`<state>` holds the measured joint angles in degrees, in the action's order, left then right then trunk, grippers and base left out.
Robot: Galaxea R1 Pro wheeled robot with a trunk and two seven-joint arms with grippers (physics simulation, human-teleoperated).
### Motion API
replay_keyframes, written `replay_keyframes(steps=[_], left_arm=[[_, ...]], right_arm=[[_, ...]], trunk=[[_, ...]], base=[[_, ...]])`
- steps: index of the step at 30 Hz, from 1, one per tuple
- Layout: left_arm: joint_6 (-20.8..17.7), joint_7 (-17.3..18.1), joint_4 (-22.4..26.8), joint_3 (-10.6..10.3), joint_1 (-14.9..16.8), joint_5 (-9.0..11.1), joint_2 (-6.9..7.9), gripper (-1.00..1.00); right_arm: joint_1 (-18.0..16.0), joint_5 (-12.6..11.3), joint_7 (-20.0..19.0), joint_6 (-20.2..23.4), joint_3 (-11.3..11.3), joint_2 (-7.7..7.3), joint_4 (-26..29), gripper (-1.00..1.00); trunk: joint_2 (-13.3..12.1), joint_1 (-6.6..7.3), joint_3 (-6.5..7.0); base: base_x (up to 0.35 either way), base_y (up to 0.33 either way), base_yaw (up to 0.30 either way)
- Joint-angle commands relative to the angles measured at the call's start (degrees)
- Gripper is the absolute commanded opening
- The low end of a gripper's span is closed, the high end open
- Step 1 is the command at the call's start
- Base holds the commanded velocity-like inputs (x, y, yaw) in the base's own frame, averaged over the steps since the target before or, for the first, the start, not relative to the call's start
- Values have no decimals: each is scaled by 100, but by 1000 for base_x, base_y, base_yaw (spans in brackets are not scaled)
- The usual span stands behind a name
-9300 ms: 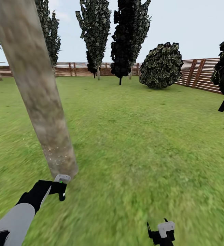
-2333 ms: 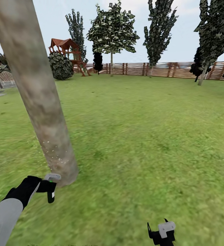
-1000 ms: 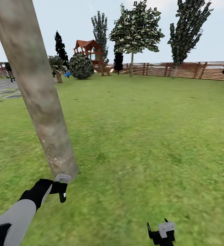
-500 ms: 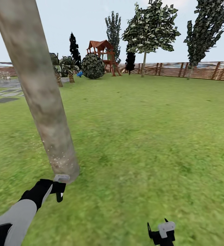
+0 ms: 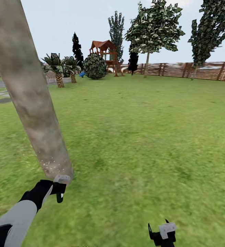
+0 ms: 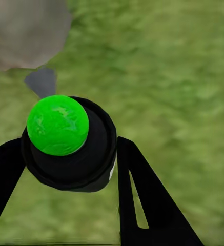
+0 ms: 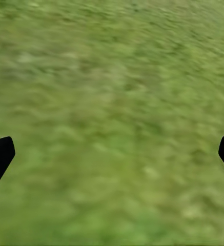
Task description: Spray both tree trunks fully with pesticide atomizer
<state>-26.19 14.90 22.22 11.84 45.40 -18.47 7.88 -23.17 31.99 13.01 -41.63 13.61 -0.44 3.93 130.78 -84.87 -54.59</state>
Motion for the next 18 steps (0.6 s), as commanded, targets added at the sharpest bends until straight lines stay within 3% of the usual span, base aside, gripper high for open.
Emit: replay_keyframes(steps=[1,11,13,15,18], left_arm=[[-27,48,10,47,4,-60,-6,-100],[-17,48,13,50,4,-60,-7,-100],[124,48,11,53,4,-56,-9,-100],[514,41,-75,59,4,-59,-2,-100],[609,44,-118,70,4,-60,-5,-100]], right_arm=[[-3,61,35,-12,28,0,-6,100],[-3,61,35,-12,20,2,-6,100],[-3,61,35,-12,19,6,-6,100],[-3,65,35,-12,19,8,-6,100],[-3,64,35,-12,25,3,-6,100]], trunk=[[2,1,-5],[2,1,-5],[2,1,-5],[2,1,-5],[2,1,-5]], base=[[7,-272,270],[1,-273,277],[0,-273,278],[0,-273,278],[5,-273,278]])
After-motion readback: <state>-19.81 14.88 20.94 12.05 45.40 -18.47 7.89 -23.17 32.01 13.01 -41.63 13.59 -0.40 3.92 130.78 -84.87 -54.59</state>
